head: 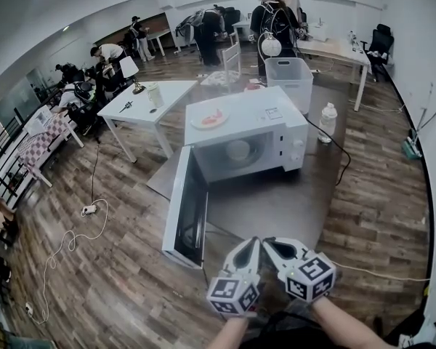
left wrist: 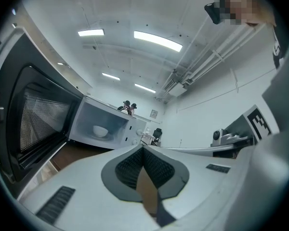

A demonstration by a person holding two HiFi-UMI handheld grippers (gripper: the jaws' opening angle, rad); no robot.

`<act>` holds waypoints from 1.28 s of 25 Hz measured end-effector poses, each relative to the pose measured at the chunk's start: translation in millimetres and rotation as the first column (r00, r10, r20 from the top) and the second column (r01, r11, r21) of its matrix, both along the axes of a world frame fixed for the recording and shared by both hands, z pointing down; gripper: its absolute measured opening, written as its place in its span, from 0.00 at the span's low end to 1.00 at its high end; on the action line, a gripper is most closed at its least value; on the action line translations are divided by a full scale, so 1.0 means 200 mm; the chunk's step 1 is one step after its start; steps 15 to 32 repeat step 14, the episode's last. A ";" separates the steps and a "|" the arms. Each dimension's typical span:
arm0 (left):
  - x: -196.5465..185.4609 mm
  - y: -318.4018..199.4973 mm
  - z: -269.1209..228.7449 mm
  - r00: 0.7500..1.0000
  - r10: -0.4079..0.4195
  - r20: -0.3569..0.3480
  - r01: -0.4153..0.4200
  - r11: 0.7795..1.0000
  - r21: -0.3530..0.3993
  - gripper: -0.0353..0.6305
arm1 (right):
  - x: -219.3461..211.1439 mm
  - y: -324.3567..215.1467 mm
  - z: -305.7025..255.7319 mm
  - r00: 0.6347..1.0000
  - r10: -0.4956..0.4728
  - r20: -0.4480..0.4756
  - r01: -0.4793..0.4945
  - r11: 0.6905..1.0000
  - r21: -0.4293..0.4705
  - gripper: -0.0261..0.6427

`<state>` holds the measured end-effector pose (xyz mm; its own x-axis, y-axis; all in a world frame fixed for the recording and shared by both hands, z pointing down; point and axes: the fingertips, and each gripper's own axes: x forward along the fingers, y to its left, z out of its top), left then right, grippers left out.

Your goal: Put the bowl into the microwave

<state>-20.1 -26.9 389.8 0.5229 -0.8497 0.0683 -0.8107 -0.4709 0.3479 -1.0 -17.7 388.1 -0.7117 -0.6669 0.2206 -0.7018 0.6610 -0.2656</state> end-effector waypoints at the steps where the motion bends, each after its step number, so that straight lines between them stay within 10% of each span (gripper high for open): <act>1: 0.00 0.00 0.00 1.000 -0.002 0.000 0.002 1.000 -0.003 0.05 | 0.00 0.00 0.01 1.000 -0.002 0.001 0.002 1.000 -0.005 0.04; 32: -0.05 -0.02 0.03 1.000 -0.011 0.004 0.011 1.000 -0.028 0.05 | -0.05 -0.02 0.03 1.000 -0.010 0.005 0.010 1.000 -0.026 0.04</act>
